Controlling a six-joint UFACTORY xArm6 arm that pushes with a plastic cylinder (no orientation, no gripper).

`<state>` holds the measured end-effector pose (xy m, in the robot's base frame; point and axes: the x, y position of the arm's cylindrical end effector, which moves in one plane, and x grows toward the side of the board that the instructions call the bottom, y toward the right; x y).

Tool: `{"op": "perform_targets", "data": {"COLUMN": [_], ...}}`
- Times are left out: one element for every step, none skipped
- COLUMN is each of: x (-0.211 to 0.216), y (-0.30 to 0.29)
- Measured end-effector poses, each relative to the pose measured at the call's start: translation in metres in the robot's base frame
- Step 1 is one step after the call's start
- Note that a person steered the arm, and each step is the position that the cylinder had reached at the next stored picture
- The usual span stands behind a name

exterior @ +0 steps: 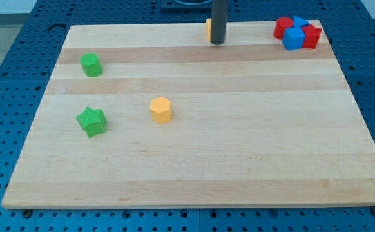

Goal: Move the green circle diagonal to yellow hexagon

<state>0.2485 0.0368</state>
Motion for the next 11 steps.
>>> {"op": "perform_targets", "data": {"x": [-0.010,0.000,0.041,0.041,0.011,0.028,0.107,0.144,0.107,0.064,0.043], "y": [-0.013,0.000,-0.015,-0.098,-0.173,-0.261,-0.327,-0.317,-0.273,-0.222,-0.186]}}
